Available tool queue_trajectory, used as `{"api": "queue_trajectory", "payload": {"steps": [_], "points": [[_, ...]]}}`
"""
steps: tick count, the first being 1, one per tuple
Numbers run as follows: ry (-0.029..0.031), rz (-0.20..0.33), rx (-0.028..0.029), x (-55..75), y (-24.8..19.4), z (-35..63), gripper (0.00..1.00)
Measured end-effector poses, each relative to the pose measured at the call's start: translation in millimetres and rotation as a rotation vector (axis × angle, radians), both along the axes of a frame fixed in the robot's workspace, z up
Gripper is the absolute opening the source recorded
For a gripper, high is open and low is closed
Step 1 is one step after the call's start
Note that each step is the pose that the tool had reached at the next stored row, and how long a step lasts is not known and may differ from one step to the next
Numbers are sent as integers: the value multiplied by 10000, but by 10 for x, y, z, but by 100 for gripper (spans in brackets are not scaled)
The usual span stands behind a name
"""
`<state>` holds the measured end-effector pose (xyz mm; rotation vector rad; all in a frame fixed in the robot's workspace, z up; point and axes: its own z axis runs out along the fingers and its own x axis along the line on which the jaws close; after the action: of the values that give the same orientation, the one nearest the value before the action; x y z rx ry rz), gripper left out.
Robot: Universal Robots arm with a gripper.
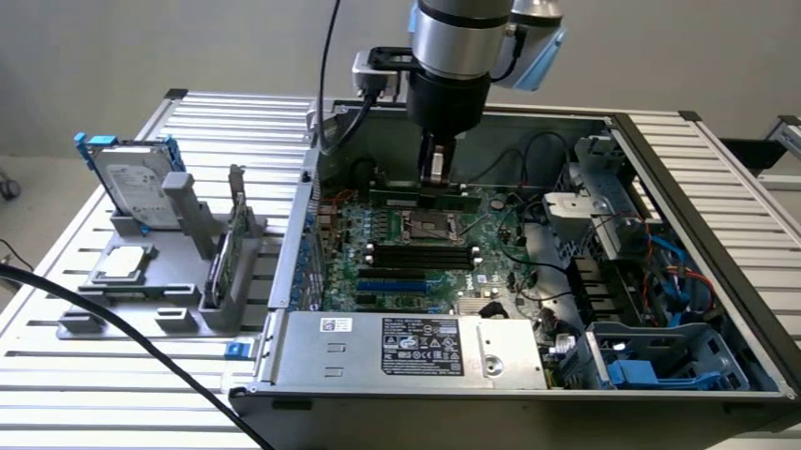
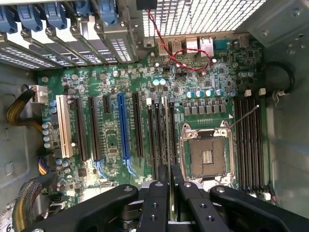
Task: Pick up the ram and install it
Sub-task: 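Insert the ram into the slot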
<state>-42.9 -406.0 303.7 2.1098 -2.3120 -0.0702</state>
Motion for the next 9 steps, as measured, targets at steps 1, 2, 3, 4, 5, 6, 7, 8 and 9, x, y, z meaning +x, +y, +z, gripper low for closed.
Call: {"api": "queue_trajectory", "payload": {"steps": [1, 2, 3, 4, 5, 6, 7, 8, 9], "points": [[-11, 0, -2, 0, 1, -19, 14], [-23, 0, -5, 0, 2, -36, 14], [-39, 0, -8, 0, 3, -56, 14], [-52, 0, -11, 0, 4, -74, 14], [-64, 0, -14, 0, 4, -91, 14], [-77, 0, -17, 0, 5, -110, 14], [-90, 0, -21, 0, 5, -128, 14], [-103, 0, -25, 0, 6, -146, 14], [-116, 0, -27, 0, 6, -164, 14]]}}
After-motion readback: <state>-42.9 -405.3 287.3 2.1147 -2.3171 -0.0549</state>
